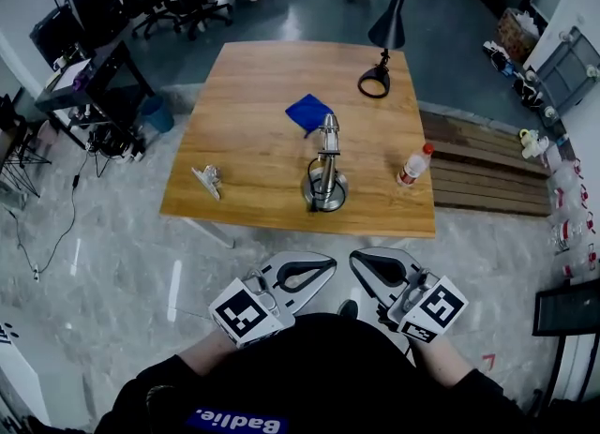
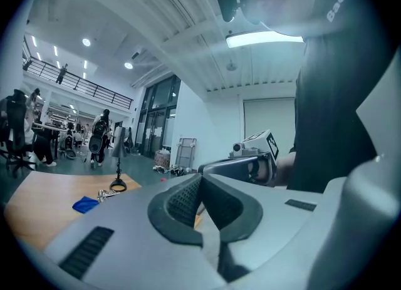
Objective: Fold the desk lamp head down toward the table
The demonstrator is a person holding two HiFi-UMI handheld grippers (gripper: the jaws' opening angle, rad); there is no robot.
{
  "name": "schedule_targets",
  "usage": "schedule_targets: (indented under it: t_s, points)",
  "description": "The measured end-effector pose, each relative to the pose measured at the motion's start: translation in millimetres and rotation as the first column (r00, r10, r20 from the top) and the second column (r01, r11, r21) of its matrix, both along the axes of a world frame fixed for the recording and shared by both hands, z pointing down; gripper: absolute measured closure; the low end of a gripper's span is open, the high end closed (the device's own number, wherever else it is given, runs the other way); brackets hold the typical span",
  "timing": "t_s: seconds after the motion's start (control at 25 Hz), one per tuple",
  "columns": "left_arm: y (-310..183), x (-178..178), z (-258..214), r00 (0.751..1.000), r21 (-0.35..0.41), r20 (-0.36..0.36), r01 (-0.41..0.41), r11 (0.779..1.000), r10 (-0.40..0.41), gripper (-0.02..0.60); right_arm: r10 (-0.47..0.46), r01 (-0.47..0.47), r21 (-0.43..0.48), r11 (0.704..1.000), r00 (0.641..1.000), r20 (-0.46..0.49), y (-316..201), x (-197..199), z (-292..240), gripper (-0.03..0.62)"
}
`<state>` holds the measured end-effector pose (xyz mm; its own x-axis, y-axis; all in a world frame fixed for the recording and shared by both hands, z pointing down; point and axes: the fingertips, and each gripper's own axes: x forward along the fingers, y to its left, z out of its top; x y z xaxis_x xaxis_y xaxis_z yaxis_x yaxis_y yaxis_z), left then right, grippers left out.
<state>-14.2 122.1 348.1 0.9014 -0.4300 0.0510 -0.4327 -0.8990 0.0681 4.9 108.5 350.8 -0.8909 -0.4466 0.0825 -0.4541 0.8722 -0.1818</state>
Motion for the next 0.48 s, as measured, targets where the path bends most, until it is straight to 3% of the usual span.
schedule_targets:
  t_s: [0.48]
  points:
    - [0,-13,-2,1.0,0.001,-0.009,0.01,1.0,-0.01,0.574,-0.024,0.024,-0.001,1.0,1.0,-0.001,3,-18,0,0.589]
